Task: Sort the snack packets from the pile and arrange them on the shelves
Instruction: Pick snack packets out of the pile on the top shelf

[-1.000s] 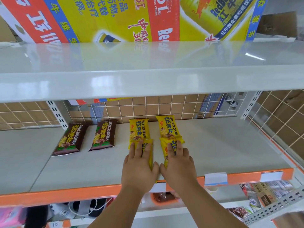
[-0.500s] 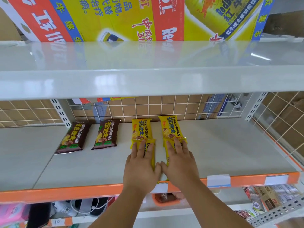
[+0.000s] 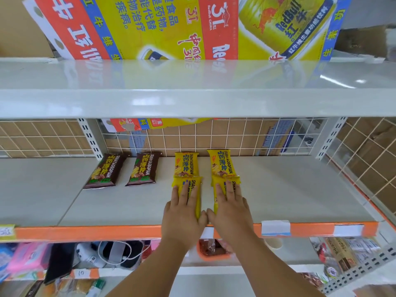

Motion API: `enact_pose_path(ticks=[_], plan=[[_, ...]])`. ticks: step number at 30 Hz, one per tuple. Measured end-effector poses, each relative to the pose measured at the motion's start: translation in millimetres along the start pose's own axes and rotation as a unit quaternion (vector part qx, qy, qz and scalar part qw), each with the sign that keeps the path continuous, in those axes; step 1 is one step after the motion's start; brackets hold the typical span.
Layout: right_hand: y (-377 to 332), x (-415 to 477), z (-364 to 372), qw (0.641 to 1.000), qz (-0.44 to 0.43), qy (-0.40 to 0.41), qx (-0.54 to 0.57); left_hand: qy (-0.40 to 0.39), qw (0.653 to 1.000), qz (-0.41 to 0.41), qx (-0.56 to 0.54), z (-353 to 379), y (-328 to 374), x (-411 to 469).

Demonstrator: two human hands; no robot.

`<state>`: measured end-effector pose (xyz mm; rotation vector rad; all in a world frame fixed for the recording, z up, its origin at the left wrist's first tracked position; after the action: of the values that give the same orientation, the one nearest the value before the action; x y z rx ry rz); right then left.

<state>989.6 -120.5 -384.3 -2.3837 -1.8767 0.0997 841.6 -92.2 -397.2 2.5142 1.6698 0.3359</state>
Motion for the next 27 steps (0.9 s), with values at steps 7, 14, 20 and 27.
enact_pose_path(ticks=[7,14,20,27], plan=[[2.4,-39.0,2.9,1.000,-0.019,-0.022,0.000,0.030,0.999,0.006,0.015,5.7,5.3,-34.1],[-7.8,-74.0,-14.7,0.998,-0.066,-0.001,-0.008,-0.022,0.999,-0.031,0.018,-19.1,4.4,-85.6],[-55.3,-88.1,-64.9,0.993,-0.109,0.024,0.030,0.019,0.995,-0.076,0.058,-86.5,-28.2,-103.1],[-162.9,-121.3,-142.4,0.981,-0.158,0.089,0.074,0.115,0.985,-0.099,0.077,-207.5,-96.8,-157.6]])
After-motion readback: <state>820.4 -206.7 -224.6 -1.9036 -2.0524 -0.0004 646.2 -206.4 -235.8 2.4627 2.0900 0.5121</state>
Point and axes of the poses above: each hand's wrist, its own x-axis towards the middle knuckle, its own z-axis out of the palm, y = z × x, the point moved 5 cm from there along x, towards the middle knuckle, and after that the axes turned 2 degrees about -x, right-handed, at the moved point
